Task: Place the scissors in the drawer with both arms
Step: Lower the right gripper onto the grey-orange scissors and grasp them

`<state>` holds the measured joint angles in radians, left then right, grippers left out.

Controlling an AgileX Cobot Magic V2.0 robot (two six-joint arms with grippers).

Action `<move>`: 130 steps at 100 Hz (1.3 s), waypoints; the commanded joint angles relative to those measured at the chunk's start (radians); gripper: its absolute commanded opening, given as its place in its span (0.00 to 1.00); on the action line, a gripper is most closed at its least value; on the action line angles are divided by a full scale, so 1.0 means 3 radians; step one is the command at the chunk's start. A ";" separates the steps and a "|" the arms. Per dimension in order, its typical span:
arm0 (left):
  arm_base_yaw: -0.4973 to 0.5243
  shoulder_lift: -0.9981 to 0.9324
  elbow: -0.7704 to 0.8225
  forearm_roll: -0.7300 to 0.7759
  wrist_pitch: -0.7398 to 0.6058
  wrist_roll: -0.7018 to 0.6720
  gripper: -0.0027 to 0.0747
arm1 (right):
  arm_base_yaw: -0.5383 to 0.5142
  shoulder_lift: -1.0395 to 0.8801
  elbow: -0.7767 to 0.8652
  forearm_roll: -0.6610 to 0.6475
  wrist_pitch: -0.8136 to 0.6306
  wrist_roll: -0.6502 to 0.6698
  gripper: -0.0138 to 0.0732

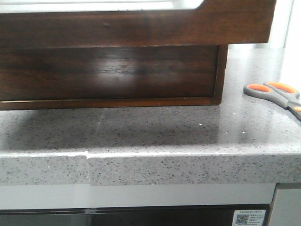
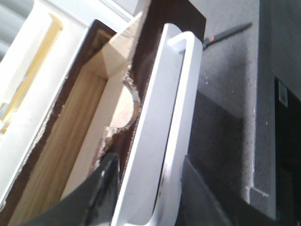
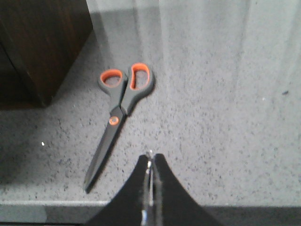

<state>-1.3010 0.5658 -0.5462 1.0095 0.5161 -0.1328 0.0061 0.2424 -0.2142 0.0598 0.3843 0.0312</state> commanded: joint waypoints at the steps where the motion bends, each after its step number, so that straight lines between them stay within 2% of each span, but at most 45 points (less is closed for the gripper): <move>1: -0.0028 -0.0150 -0.0114 -0.0048 -0.0159 -0.0060 0.41 | -0.0001 0.0234 -0.0187 -0.0002 -0.0144 -0.0005 0.11; 10: -0.0028 -0.0331 -0.0114 -0.0086 -0.0226 -0.0060 0.41 | -0.0001 0.0481 -0.0315 -0.0002 -0.0073 -0.0005 0.20; 22: -0.0028 -0.0550 -0.0114 -0.0173 -0.0254 -0.0060 0.41 | -0.0001 0.0867 -0.0598 -0.0002 -0.0035 -0.0005 0.47; 32: -0.0028 -0.0695 -0.0114 -0.0300 -0.0254 -0.0060 0.41 | 0.0045 0.1239 -0.0921 -0.0002 0.0026 -0.0005 0.58; 48: -0.0028 -0.0829 -0.0114 -0.0394 -0.0254 -0.0060 0.41 | 0.0186 0.1947 -0.1575 -0.0008 0.0333 -0.0005 0.58; 63: -0.0028 -0.0828 -0.0114 -0.0394 -0.0207 -0.0060 0.41 | 0.0276 0.2758 -0.2304 0.0016 0.1105 -0.0005 0.58; 76: -0.0028 -0.0828 -0.0114 -0.0394 -0.0200 -0.0060 0.41 | 0.0283 0.3390 -0.2842 0.0173 0.1346 -0.0005 0.58; 83: -0.0028 -0.0828 -0.0114 -0.0394 -0.0200 -0.0060 0.41 | 0.0283 0.3669 -0.3071 0.0173 0.1782 -0.0005 0.58; 105: -0.0028 -0.0828 -0.0114 -0.0394 -0.0200 -0.0060 0.41 | 0.0276 0.4316 -0.3552 0.0173 0.2419 -0.0005 0.58; 130: -0.0028 -0.0828 -0.0114 -0.0394 -0.0196 -0.0060 0.41 | 0.0276 0.4564 -0.3695 0.0173 0.2470 -0.0005 0.58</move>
<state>-1.3010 0.3077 -0.5462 0.8768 0.5024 -0.1382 0.0902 1.6377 -1.2887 0.1090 1.1270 0.0312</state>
